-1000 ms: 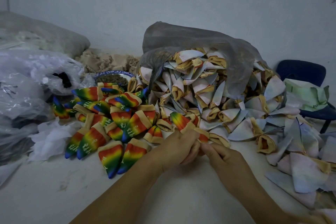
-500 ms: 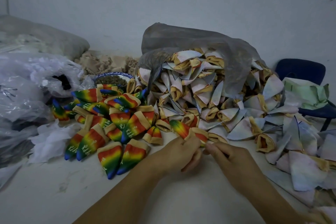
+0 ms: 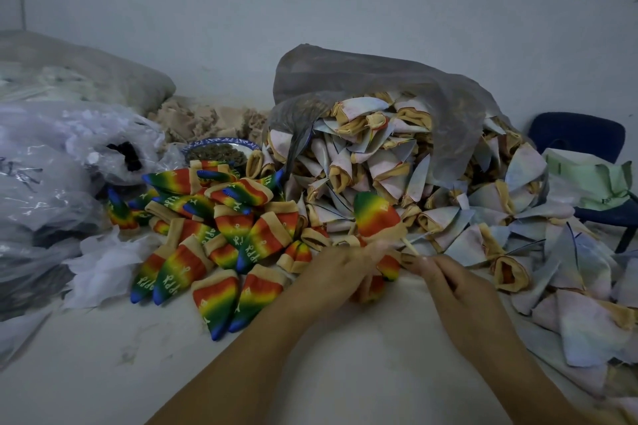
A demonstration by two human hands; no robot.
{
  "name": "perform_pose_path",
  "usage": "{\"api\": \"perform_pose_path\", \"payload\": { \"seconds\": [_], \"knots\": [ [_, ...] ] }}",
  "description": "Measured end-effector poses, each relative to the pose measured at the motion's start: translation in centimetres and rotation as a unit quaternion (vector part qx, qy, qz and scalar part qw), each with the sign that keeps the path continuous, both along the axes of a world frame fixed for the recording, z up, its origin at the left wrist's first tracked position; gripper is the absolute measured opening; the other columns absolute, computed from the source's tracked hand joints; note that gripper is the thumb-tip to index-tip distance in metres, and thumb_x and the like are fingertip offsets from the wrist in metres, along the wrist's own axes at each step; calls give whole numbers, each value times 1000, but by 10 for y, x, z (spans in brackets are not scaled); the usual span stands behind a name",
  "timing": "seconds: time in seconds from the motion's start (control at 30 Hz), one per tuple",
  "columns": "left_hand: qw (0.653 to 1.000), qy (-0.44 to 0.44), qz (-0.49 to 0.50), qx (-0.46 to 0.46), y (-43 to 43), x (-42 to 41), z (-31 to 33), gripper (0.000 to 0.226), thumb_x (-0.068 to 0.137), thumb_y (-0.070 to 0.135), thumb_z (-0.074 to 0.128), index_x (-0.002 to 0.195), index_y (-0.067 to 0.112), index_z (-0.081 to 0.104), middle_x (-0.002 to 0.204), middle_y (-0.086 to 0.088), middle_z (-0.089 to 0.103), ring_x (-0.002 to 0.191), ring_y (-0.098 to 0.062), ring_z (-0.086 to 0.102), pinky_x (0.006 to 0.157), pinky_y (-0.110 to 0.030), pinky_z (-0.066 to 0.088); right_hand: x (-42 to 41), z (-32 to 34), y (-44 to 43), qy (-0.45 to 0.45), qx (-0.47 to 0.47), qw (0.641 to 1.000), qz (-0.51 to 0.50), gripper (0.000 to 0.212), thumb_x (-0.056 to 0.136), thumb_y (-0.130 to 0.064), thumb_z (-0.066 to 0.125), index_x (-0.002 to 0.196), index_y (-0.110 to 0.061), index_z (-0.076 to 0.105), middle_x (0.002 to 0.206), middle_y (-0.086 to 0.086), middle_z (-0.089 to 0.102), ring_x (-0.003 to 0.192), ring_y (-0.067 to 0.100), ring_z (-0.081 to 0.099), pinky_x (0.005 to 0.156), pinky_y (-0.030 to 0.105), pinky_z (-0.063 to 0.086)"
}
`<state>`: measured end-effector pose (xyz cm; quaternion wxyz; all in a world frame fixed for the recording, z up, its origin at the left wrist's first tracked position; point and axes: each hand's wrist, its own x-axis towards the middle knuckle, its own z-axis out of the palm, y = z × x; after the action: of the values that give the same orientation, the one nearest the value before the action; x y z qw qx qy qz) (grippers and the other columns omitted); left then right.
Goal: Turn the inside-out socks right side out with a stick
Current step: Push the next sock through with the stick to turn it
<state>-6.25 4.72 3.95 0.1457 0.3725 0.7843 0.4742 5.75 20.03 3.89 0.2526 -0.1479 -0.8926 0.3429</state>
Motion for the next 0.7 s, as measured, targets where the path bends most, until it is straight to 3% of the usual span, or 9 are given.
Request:
{"api": "perform_pose_path", "payload": {
  "seconds": [0.07, 0.13, 0.2, 0.23, 0.37, 0.5, 0.63, 0.7],
  "knots": [
    [998, 10, 45, 34, 2, -5, 3, 59, 65, 88, 27, 68, 37, 56, 68, 14, 56, 60, 6, 52, 64, -14, 39, 1, 1, -1, 2, 12, 1000, -3, 46, 83, -61, 29, 85, -30, 63, 66, 4, 60, 63, 12, 55, 61, 41, 46],
    [985, -72, 91, 128, 3, -5, 5, 75, 61, 97, 40, 99, 36, 57, 70, 12, 58, 57, 5, 54, 58, -15, 41, 1, 3, -3, 1, 23, 1000, -3, 50, 81, -62, 27, 85, -27, 63, 66, 3, 59, 64, 10, 55, 61, 40, 46],
    [967, -145, 90, 190, 4, -6, 3, 85, 65, 87, 49, 125, 28, 52, 59, 11, 55, 51, 0, 51, 52, -15, 42, 1, 3, -4, -5, 33, 999, 0, 47, 82, -62, 27, 87, -31, 63, 66, 0, 59, 66, 7, 55, 61, 36, 46],
    [961, -161, 72, 214, 3, -5, 4, 78, 71, 77, 52, 130, 26, 52, 54, 11, 52, 49, -2, 47, 50, -14, 41, 1, 3, -5, -11, 36, 999, 4, 43, 83, -60, 29, 88, -34, 63, 66, -2, 60, 67, 6, 55, 61, 35, 46],
    [928, -221, 1, 300, -2, -5, 4, 31, 83, 49, 61, 104, 28, 71, 59, 1, 53, 54, -8, 48, 59, -18, 45, -1, 0, -5, -32, 44, 998, 24, 24, 92, -47, 39, 95, -40, 62, 68, -4, 60, 68, 6, 55, 61, 32, 45],
    [908, -248, -1, 338, 0, -5, 4, 32, 86, 37, 61, 99, 10, 67, 74, -7, 68, 68, -13, 64, 71, -24, 54, -2, -3, -4, -33, 39, 998, 31, 22, 93, -44, 41, 93, -36, 62, 70, -5, 60, 69, 7, 54, 60, 28, 43],
    [911, -229, 29, 342, 1, -6, 3, 34, 86, 40, 60, 98, 10, 68, 76, -7, 70, 74, -16, 66, 76, -28, 56, -4, -3, -1, -42, 51, 997, 29, 13, 93, -43, 45, 85, -45, 55, 72, -17, 56, 68, 5, 53, 58, 21, 38],
    [911, -227, 33, 342, -1, -7, 4, 30, 86, 41, 60, 95, 14, 70, 73, -5, 67, 72, -16, 63, 80, -33, 53, -2, -1, 4, -32, 83, 996, 16, 16, 93, -41, 47, 96, -41, 62, 75, -14, 59, 72, 6, 55, 62, 23, 45]
  ]
}}
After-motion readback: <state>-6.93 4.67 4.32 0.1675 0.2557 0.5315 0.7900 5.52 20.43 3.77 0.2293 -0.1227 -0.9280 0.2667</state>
